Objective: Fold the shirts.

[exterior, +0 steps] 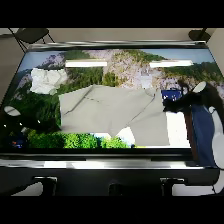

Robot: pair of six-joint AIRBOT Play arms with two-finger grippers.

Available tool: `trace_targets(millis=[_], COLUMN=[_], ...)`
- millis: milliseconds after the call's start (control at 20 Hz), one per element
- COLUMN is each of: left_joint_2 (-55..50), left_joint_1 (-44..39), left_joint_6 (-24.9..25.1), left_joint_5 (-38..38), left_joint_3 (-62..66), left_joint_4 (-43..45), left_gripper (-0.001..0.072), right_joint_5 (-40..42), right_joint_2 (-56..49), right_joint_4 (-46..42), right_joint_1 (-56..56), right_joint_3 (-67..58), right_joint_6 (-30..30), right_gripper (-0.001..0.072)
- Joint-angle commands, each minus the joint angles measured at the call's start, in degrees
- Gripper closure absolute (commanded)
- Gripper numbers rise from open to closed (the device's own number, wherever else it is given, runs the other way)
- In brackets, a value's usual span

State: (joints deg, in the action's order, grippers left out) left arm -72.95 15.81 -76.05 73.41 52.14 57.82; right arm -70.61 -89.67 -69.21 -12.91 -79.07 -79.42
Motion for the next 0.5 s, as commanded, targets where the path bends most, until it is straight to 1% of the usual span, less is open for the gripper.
trace_targets(millis=[0, 100, 150, 200, 250, 300, 350, 450], left_joint_2=[9.2, 14.73, 16.9, 18.29, 19.02, 19.52, 20.57, 23.43], left_joint_1=[0.11, 0.39, 0.81, 1.29, 1.64, 1.73, 1.73, 1.73], left_joint_6=[-1.86, -4.42, -6.62, -10.08, -13.22, -14.97, -15.56, -15.54], left_joint_5=[-0.81, -6.12, -10.34, -13.73, -15.04, -14.97, -14.99, -14.45], left_joint_3=[20.61, 39.23, 49.07, 57.92, 64.83, 70.01, 72.46, 71.08], left_joint_4=[-2.01, -1.36, 1.2, 5.05, 8.0, 8.76, 7.93, 6.27], left_gripper=[0.0682, 0.0682, 0.0682, 0.0682, 0.0682, 0.0682, 0.0682, 0.0682], right_joint_5=[5.2, 13.62, 18.51, 23.26, 25.94, 26.91, 26.53, 21.99], right_joint_2=[10.51, 19.5, 23.82, 28.17, 31.71, 34.84, 37.62, 41.44], right_joint_4=[0.17, -0.61, -1.84, -3.61, -5.22, -5.6, -5.55, -6.34], right_joint_1=[-0.07, -0.07, -0.07, -0.07, -0.07, -0.07, -0.07, -0.07], right_joint_3=[-11.23, -21.33, -25.57, -29.09, -31.26, -32.24, -32.46, -32.46], right_joint_6=[0.94, -0.11, -1.36, -2.99, -4.59, -6.14, -7.21, -7.15], right_gripper=[0.0648, 0.0647, 0.0648, 0.0648, 0.0648, 0.0648, 0.0648, 0.0648])
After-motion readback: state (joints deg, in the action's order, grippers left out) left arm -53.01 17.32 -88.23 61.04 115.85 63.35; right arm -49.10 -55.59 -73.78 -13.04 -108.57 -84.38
